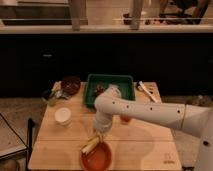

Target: Place banana in red bowl

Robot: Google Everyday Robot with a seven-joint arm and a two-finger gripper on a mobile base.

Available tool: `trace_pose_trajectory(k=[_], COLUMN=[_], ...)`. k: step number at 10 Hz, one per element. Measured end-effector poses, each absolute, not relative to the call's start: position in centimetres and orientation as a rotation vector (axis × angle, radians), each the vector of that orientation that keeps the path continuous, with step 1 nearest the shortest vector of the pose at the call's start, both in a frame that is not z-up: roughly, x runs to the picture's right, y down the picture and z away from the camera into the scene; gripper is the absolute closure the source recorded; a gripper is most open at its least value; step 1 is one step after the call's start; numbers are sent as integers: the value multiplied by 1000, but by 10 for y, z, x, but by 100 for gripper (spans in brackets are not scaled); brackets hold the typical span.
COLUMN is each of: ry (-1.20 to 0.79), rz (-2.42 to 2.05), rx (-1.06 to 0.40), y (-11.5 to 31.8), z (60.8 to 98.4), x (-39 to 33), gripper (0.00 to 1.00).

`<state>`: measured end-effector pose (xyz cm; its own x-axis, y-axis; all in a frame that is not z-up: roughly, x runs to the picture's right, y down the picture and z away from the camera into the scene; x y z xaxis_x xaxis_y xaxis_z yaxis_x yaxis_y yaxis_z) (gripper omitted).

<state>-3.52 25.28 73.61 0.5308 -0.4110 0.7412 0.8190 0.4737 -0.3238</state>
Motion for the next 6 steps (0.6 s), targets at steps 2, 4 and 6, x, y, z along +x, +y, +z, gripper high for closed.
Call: trace_pose_trajectory(k=[2, 4, 6], ry=[-652, -678, -705], rz=[-835, -879, -936], rx=[-728, -723, -719], y=[253, 256, 261], z=[734, 731, 727], x=[-37, -39, -42], gripper=[100, 100, 100])
